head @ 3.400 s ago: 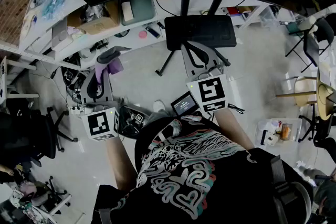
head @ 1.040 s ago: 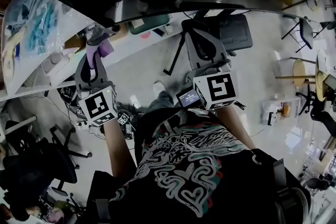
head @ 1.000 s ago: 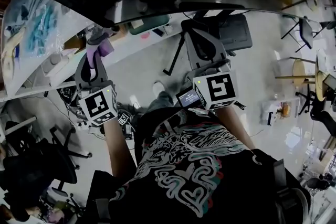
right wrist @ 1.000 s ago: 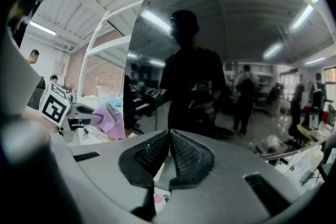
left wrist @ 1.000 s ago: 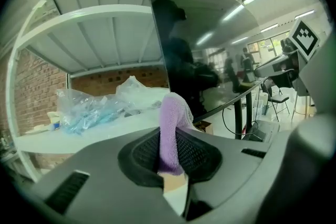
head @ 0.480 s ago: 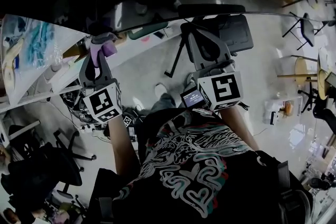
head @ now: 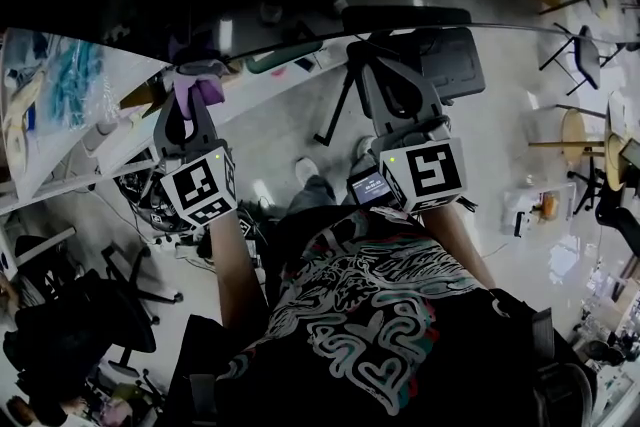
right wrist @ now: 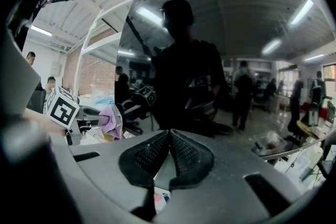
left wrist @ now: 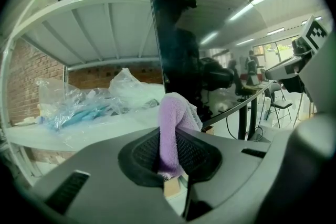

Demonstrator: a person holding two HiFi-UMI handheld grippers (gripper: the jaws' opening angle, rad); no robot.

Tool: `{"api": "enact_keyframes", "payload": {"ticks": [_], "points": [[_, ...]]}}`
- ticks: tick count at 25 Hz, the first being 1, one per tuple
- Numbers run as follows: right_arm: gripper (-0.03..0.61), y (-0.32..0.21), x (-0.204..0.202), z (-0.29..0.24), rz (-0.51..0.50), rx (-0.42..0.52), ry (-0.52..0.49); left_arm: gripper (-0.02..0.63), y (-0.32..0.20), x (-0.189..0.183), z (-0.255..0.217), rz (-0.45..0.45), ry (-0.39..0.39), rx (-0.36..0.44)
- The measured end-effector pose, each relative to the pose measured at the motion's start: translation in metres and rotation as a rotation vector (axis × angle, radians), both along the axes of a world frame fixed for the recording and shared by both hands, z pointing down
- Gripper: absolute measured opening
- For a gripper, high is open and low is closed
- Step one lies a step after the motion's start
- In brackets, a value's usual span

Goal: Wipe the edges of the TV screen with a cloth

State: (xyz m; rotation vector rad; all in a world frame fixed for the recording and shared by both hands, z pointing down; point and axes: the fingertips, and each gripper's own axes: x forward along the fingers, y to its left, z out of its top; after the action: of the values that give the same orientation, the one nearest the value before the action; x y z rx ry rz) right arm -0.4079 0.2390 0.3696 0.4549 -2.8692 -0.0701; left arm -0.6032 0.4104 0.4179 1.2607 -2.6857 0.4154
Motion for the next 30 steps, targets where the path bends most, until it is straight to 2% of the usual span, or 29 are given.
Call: {"api": "enact_keyframes", "payload": {"ticks": [22,30], "points": [[0.031,0.001,0.024,0.011,0.065,-0.032,0.009,0.054,-0.015,0.001,0.001,0.026,0.046,0.058],[0.031,0.007,0.021,0.012,0.07,-0.032,0.01,0.055,-0.016,0.003,0.001,0.052,0.056,0.066]]}}
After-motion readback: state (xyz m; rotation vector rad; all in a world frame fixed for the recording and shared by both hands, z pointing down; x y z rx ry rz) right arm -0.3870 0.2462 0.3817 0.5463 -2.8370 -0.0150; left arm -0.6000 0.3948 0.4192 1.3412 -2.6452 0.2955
